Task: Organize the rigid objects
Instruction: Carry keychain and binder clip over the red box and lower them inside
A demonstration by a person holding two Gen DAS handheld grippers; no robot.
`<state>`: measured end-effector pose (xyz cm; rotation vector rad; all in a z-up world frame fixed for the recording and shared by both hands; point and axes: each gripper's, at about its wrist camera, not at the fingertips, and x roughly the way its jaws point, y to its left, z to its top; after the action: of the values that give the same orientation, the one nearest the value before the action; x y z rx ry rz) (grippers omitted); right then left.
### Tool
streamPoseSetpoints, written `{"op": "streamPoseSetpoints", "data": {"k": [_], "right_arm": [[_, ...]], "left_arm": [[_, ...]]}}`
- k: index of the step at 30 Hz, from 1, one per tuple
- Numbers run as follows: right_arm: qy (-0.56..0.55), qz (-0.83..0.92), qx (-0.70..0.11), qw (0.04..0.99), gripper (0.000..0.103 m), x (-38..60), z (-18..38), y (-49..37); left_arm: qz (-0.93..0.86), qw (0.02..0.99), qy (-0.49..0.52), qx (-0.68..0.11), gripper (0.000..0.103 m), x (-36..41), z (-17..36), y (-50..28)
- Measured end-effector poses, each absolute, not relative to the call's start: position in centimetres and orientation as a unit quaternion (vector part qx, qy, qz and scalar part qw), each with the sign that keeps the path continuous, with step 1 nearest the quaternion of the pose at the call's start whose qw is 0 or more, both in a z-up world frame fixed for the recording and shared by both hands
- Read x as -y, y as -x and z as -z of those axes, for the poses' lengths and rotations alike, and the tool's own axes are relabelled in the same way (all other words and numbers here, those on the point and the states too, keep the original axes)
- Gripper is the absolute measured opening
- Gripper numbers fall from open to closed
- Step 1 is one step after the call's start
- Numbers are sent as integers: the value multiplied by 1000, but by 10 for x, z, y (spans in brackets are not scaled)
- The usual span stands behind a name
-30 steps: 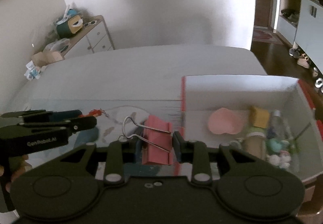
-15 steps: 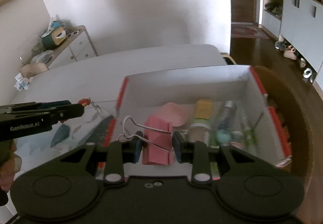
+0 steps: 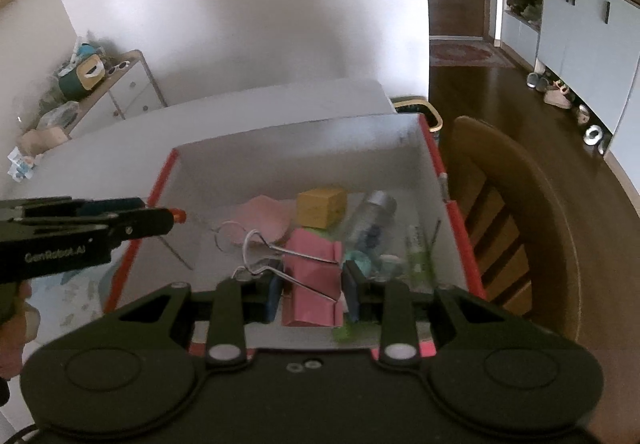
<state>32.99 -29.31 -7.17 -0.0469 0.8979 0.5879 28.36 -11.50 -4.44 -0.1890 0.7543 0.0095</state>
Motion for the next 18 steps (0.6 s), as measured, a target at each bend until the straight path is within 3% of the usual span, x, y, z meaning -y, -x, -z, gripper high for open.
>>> {"op": "streamPoseSetpoints", "data": {"k": [18], "right_arm": [[73, -299, -473, 825, 31, 285, 116, -368]], "left_arm": [[-32, 899, 43, -436, 39, 141, 96, -350]]}}
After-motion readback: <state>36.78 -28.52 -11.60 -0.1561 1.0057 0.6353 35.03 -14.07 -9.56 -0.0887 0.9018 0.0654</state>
